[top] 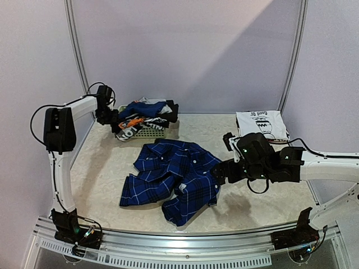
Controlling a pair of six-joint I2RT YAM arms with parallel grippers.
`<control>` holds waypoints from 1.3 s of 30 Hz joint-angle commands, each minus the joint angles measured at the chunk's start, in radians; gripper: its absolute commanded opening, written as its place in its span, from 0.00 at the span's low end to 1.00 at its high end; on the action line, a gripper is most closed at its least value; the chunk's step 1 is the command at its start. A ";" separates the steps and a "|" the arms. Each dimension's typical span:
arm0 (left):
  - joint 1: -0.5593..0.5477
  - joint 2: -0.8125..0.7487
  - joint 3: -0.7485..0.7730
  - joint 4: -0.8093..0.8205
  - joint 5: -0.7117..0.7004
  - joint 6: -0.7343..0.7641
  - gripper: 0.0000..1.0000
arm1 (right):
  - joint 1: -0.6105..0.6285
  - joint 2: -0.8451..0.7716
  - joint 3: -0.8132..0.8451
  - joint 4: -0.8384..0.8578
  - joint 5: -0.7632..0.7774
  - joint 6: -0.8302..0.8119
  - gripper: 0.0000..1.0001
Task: Fold and stack the mixed laundry pile
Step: Move the bin to the corner of the board.
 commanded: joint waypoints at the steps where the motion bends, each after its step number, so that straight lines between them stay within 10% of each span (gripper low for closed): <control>1: 0.114 -0.105 -0.022 -0.030 -0.167 0.009 0.00 | -0.007 -0.011 -0.022 0.022 -0.016 -0.022 0.98; 8: 0.158 -0.147 -0.052 0.030 -0.159 -0.010 0.06 | -0.008 -0.018 -0.036 0.020 -0.030 -0.023 0.98; 21: 0.118 -0.262 -0.112 0.091 -0.140 -0.114 0.62 | -0.007 -0.048 -0.047 0.022 -0.035 -0.026 0.98; 30: -0.151 -0.288 -0.069 0.176 -0.063 -0.040 0.63 | -0.007 -0.040 -0.052 0.034 -0.030 -0.020 0.98; 39: -0.371 0.085 0.261 0.216 0.056 -0.008 0.61 | -0.008 -0.052 -0.065 0.020 -0.022 0.010 0.97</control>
